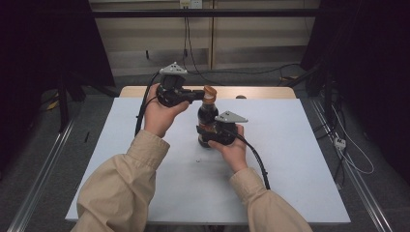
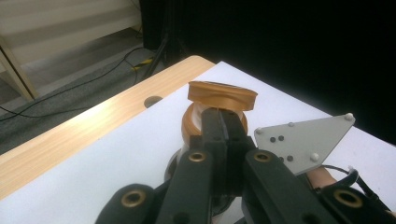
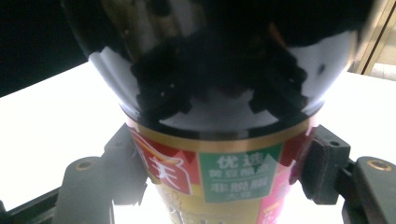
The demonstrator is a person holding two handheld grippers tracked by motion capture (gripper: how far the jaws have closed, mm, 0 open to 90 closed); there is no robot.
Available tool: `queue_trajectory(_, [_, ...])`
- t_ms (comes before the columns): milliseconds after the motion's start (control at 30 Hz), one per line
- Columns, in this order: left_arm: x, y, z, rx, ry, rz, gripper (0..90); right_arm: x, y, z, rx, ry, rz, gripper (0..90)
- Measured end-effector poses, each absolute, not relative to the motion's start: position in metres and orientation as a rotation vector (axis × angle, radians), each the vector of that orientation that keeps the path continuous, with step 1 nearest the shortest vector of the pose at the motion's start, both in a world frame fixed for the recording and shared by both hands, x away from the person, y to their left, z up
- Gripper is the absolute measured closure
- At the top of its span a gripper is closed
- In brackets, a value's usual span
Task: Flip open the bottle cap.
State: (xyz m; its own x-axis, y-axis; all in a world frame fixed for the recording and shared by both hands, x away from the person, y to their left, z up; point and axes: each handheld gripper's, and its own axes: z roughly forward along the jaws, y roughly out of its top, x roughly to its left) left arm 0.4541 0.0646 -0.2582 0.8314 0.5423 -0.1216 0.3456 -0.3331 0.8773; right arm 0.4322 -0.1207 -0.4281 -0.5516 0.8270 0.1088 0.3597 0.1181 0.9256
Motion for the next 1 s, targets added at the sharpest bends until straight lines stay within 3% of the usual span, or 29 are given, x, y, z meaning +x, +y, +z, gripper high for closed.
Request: queue_trajectory(1000, [0.4574, 0.0605, -0.2521, 1.951, 0.660, 0.231, 90.0, 0.4321, -0.1207, -0.4295, 1.152, 1.959, 1.431, 29.8])
